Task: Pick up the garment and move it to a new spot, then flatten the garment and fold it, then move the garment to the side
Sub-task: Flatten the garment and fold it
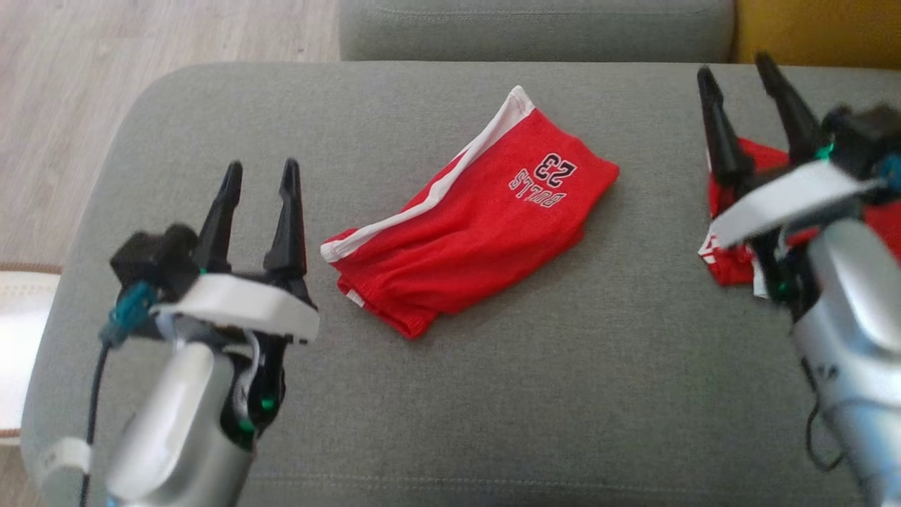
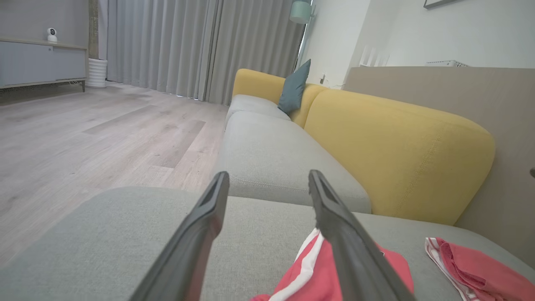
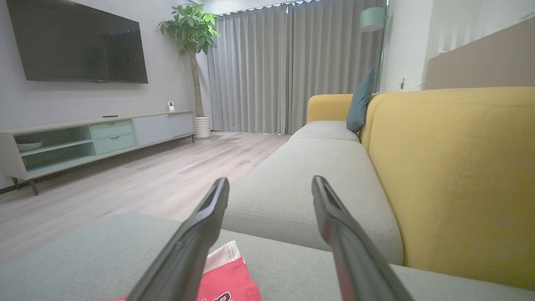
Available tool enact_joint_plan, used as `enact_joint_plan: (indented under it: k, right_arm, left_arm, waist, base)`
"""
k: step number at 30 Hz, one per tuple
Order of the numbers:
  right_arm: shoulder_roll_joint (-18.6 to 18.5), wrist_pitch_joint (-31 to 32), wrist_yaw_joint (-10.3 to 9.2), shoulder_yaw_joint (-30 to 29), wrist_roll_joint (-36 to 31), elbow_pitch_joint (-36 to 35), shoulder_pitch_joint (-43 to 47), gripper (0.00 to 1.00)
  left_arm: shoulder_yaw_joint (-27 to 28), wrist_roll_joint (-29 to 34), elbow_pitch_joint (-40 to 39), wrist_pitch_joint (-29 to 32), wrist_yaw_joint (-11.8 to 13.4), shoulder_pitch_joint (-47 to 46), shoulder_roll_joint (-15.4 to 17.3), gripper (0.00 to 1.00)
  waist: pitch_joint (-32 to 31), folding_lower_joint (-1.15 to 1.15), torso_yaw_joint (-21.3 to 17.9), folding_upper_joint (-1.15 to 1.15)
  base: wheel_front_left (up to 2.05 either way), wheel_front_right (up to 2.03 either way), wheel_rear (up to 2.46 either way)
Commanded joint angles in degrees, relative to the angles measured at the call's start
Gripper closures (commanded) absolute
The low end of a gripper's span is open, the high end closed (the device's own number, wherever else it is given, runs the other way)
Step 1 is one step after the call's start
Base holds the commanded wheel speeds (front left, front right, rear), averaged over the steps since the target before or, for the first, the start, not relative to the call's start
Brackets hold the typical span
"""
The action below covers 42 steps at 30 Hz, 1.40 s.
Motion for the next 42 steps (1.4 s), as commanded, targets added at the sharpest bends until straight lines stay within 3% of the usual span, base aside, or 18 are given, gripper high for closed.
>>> enact_joint_plan:
  k: [1, 5, 11, 19, 24, 33, 42]
  right_arm:
    - [1.45, -0.80, -0.04, -1.60, -1.57, -3.19, 1.81, 0.00]
    - [6.11, -1.37, -0.04, -8.53, -7.91, -9.48, 11.02, 0.00]
    - [11.45, 1.33, -0.04, -13.18, -12.96, -16.29, 20.34, 0.00]
    - [14.49, 7.65, -0.04, -16.63, -11.87, -20.08, 22.45, 0.00]
    - [15.84, 13.63, -0.04, -19.20, -7.53, -18.07, 20.13, 0.00]
    - [16.49, 25.26, -0.04, -26.78, 2.37, -6.37, 10.49, 0.00]
    - [16.51, 30.01, -0.04, -34.25, -1.42, 9.09, 0.30, 0.00]
  left_arm:
    - [3.49, 1.10, -2.31, -0.67, -0.09, -0.32, 0.20, 0.00]
    - [6.28, 6.06, -3.23, -0.68, -1.35, 4.77, -2.22, 0.00]
    - [8.90, 11.48, -3.82, -0.68, -2.96, 9.95, -5.21, 0.00]
    - [11.62, 14.51, -3.69, -0.68, -6.63, 9.37, -7.57, 0.00]
    - [12.31, 15.17, -3.17, -0.68, -7.87, 8.48, -8.61, 0.00]
    - [12.51, 16.15, -1.54, -0.69, -10.13, 6.15, -9.96, 0.00]
    - [12.55, 16.11, -1.01, -0.69, -11.01, 4.15, -10.34, 0.00]
  waist:
    - [-0.53, 0.00, -0.63, 0.00]
    - [-1.21, 0.00, -1.45, 0.00]
    - [-1.12, 0.00, -1.81, 0.00]
    - [1.31, 0.00, 0.63, 0.00]
    - [3.36, 0.00, 3.09, 0.00]
    - [8.74, 0.00, 9.82, 0.00]
    - [11.49, 0.00, 14.89, 0.00]
  base:
    - [0.00, 0.00, 0.00]
    - [0.00, 0.00, 0.00]
    - [0.00, 0.00, 0.00]
    - [0.00, 0.00, 0.00]
    - [0.00, 0.00, 0.00]
    - [0.00, 0.00, 0.00]
    - [0.00, 0.00, 0.00]
